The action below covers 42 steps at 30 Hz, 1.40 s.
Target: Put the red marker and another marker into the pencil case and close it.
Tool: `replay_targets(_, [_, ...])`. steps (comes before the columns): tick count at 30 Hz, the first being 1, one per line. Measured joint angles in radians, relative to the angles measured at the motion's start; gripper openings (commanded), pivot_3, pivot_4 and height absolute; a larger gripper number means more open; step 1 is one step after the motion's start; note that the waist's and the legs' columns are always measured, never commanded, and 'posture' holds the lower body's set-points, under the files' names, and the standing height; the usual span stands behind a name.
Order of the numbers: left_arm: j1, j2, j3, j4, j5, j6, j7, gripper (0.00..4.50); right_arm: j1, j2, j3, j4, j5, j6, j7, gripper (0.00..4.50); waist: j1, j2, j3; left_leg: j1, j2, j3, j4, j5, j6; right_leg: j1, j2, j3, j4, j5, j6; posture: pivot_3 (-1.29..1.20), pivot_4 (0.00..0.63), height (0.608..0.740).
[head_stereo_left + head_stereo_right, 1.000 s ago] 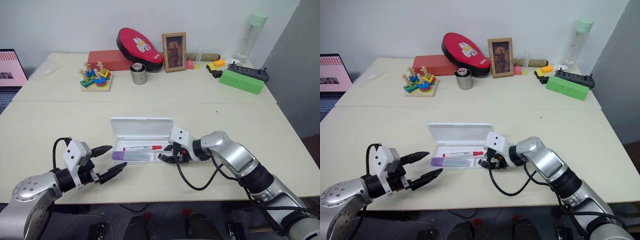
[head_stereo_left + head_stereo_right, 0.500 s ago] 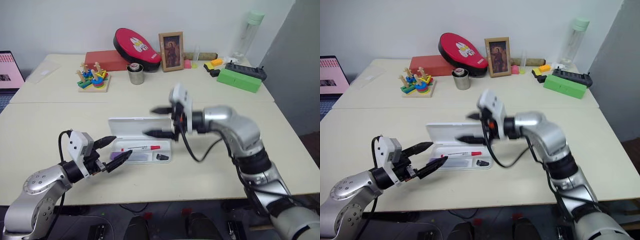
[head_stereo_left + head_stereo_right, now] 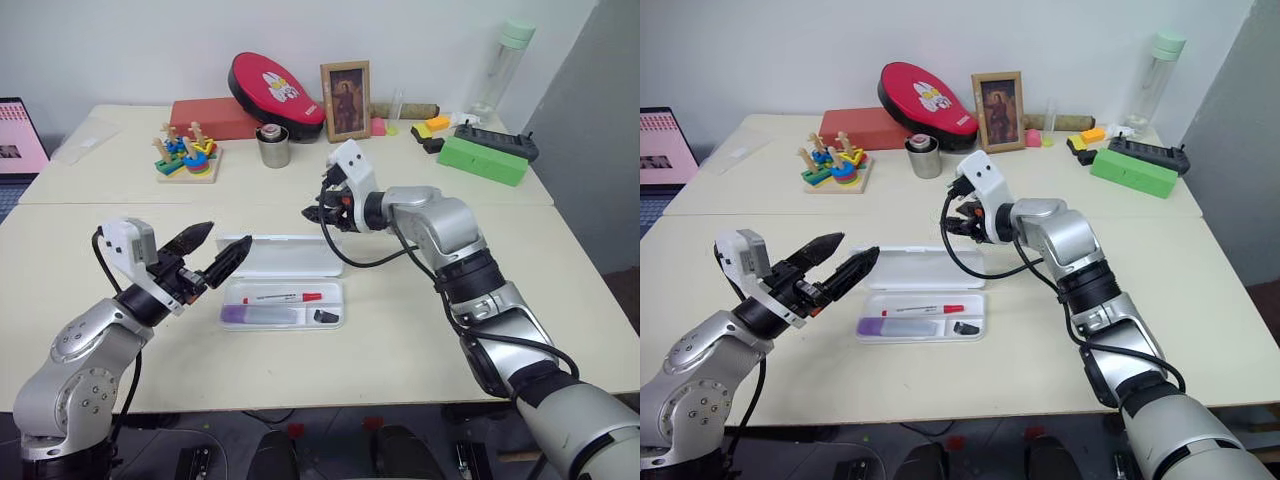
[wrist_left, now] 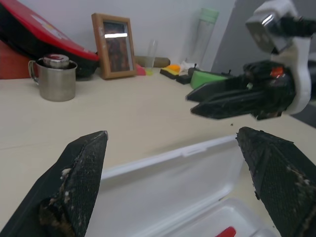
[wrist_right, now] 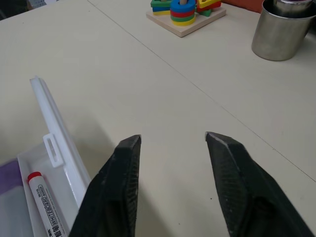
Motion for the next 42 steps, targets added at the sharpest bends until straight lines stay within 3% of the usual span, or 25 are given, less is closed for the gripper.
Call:
replay_targets(6, [0.046,0.040,0.008,-0.007,-0.035,0.024,-0.026,4.50,0.028,-0.016,0.058,-0.066,-0.021,0.012,0.059,0.02,-0.001,0.002,0.002,0.000,0.000,0.000,0.001,0.000,0.000,0.000,0.000,0.000,0.001,0.000,0.000,0.00,0.150,0.740])
replay_targets(19, [0.143,0.142,0.029,-0.001,-0.034,0.024,-0.160,4.50,0.146,-0.092,0.191,-0.322,-0.025,0.079,0.188,0.02,-0.001,0.004,0.002,0.000,0.000,0.000,0.001,0.000,0.000,0.000,0.000,0.000,0.000,0.000,0.000,0.00,0.150,0.740])
replay_targets(28, [0.257,0.221,0.046,-0.001,-0.022,0.032,-0.284,4.50,0.285,-0.159,0.389,-0.424,-0.089,0.023,0.236,0.02,-0.001,0.003,0.002,0.002,0.000,0.000,0.001,0.000,0.000,-0.003,0.000,0.000,-0.001,-0.001,0.000,0.00,0.150,0.740])
replay_targets(37, [0.252,0.227,0.046,-0.001,-0.013,0.032,-0.304,4.50,0.288,-0.120,0.371,-0.353,-0.108,-0.022,0.234,0.02,-0.002,0.003,0.002,0.006,0.001,0.000,0.002,0.000,0.000,-0.002,0.000,0.001,0.000,-0.004,-0.004,0.00,0.150,0.740])
replay_targets(42, [0.196,0.218,0.040,0.026,0.020,0.031,-0.251,4.50,0.323,-0.100,0.228,-0.349,-0.031,0.003,0.225,0.02,0.005,0.003,0.002,0.004,0.000,0.000,0.002,0.000,0.000,-0.002,0.000,0.001,0.000,0.000,0.001,0.00,0.150,0.740])
